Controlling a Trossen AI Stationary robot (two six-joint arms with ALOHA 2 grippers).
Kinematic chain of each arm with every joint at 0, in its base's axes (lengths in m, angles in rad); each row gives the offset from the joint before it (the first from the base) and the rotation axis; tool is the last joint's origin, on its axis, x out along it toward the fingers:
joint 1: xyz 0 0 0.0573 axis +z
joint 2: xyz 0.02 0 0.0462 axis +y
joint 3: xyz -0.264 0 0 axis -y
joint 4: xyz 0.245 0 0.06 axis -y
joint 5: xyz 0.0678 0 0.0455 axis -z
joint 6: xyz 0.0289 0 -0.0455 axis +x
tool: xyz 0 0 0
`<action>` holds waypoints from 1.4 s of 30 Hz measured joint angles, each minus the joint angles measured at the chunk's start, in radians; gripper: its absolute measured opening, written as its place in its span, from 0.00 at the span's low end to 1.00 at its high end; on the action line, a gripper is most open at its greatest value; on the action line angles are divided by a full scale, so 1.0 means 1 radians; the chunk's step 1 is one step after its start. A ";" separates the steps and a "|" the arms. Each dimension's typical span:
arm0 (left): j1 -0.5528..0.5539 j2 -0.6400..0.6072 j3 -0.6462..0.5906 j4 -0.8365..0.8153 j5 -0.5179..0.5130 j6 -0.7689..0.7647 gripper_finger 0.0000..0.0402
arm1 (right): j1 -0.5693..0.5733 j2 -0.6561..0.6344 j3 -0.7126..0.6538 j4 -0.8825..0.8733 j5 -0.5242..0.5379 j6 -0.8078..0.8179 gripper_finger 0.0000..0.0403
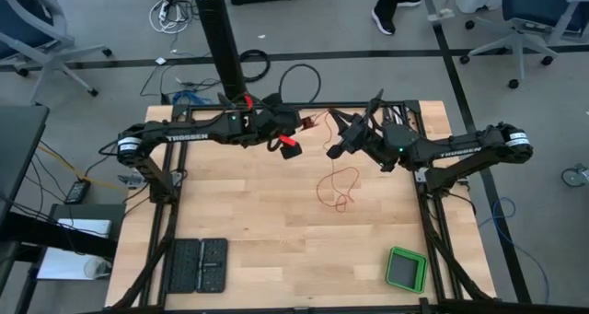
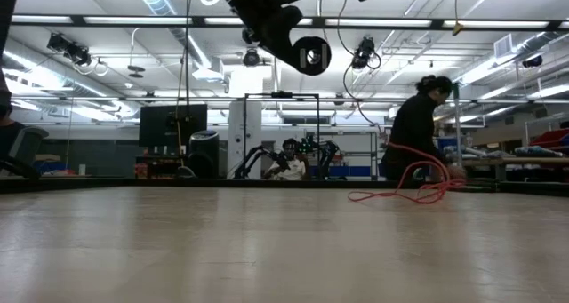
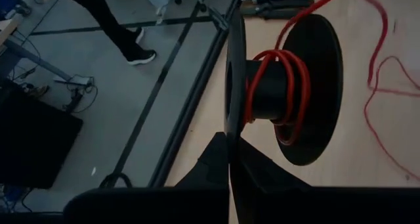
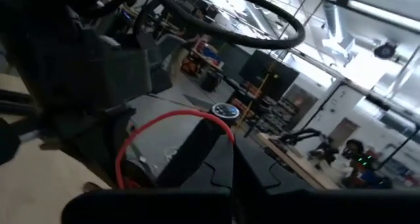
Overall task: Coil cords
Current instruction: Coil the red wire cable onto the black spool
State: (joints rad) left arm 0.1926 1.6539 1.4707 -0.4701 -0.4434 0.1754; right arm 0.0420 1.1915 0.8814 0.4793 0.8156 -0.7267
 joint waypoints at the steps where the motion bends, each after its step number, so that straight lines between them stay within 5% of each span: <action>1: -0.001 0.002 0.001 -0.020 0.001 0.000 0.01 | -0.005 0.000 0.000 0.000 0.001 -0.036 0.00; 10: -0.005 0.022 0.000 -0.068 0.003 -0.025 0.01 | -0.016 -0.001 0.000 0.065 -0.039 -0.076 0.00; 30: 0.037 0.023 0.000 0.332 -0.010 -0.306 0.01 | 0.092 0.001 0.000 -0.065 -0.076 0.111 0.00; 42: 0.044 0.021 -0.001 0.377 0.123 -0.314 0.01 | 0.099 0.002 0.000 -0.333 0.104 0.179 0.00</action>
State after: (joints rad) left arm 0.2367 1.6752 1.4701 -0.0928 -0.3206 -0.1390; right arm 0.1413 1.1931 0.8814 0.1466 0.9196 -0.5474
